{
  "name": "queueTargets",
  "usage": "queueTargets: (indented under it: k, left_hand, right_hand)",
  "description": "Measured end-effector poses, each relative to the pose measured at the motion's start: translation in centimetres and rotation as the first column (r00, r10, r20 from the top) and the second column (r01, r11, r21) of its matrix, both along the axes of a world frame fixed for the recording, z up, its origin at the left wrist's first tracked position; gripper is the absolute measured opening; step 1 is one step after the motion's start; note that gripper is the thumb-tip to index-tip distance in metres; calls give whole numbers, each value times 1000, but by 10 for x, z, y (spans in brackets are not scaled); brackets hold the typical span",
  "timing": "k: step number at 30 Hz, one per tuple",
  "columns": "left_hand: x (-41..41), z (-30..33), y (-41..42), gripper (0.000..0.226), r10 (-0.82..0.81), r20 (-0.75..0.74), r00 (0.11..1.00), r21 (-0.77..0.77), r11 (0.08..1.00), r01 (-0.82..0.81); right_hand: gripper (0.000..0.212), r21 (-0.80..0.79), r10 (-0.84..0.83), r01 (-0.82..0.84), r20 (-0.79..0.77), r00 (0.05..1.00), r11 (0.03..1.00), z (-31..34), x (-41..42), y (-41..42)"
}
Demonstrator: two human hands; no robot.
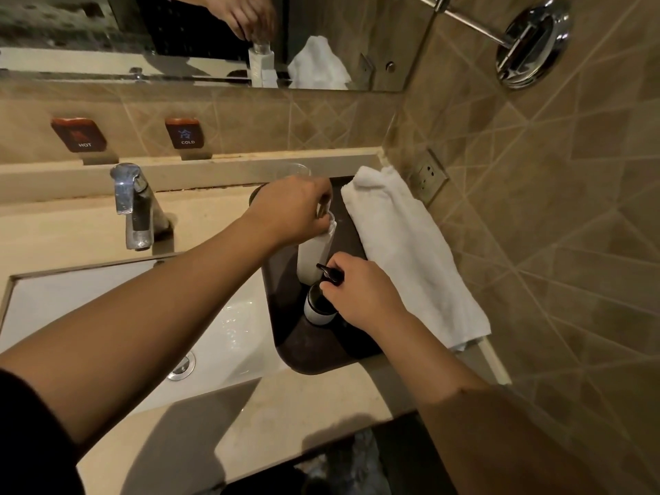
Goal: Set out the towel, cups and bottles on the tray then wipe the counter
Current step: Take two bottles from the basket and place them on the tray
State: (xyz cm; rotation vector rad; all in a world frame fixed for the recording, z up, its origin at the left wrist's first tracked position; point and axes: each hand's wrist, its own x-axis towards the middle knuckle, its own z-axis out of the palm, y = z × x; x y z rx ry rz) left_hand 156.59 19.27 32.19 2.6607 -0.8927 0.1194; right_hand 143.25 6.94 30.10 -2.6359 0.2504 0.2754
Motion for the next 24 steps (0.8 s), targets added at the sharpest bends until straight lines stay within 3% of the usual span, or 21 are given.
queueTargets:
  k: [11, 18, 24]
  left_hand:
    - [-13, -20, 3, 34, 59, -30, 998, -128, 990, -62]
    - [-26, -19, 20, 43, 82, -61, 995, -120, 989, -89]
    - [-79, -13, 62, 37, 221, -119, 968, 48, 975, -217]
  right_hand:
    - [45, 38, 0, 2, -56, 998, 999, 1, -3, -1]
    - [51, 31, -3, 1, 57, 998, 1000, 6, -15, -8]
    - [42, 9, 57, -60, 193, 980, 998, 11, -44, -20]
